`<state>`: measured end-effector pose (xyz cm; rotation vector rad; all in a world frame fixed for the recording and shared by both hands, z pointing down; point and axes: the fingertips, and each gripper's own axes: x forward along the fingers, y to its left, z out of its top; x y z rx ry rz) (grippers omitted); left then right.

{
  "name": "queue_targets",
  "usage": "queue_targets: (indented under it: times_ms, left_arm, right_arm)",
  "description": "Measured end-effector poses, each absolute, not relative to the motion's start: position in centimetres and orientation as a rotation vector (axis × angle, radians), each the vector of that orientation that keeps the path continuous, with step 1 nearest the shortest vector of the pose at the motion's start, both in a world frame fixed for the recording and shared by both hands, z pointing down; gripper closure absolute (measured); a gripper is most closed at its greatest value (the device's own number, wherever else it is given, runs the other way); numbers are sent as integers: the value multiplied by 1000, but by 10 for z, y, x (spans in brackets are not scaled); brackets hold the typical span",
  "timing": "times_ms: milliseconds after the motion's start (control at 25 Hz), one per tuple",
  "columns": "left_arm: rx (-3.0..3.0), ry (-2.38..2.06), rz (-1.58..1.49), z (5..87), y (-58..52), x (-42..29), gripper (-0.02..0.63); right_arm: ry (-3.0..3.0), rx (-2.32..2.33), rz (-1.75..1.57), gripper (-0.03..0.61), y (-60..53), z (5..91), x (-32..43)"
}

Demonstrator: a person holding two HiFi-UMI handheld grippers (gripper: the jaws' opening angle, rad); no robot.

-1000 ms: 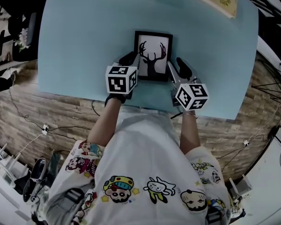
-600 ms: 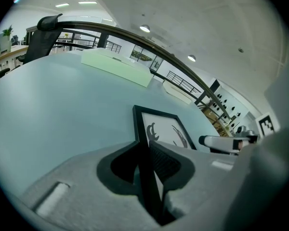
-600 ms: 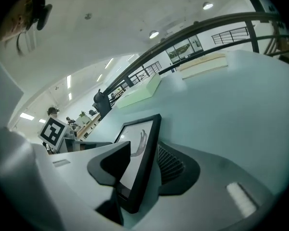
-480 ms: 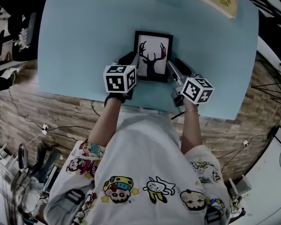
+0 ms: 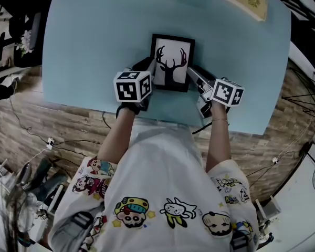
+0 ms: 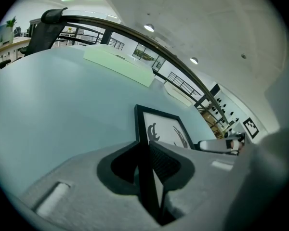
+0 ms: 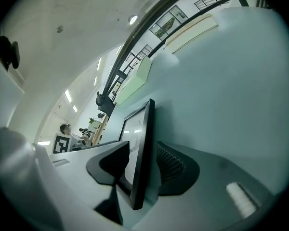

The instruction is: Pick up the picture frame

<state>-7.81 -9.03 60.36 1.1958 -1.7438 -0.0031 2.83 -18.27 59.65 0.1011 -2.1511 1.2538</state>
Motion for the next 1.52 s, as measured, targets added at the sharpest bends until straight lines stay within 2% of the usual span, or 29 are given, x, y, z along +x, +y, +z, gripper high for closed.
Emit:
queue_targets:
  times_ms: [400,1200,1360,1520]
  left_arm:
    - [1193,-1714,-27,603,-90,-79,546]
    - [1193,-1673,-67,603,-89,-79,548]
    - [1193,-1676,-66,603,-89,-79,548]
    - [1201,-1680,-53,604,-89,-78,548]
  right_arm:
    - [-1970,-106,1488,394,-175,593,18]
    - [-1837,-466,1620,411,-160,574,2]
    - [-1846,-455,1628,445,-164,577,2]
    - [-1855,-479,1628,453,-163,576,2]
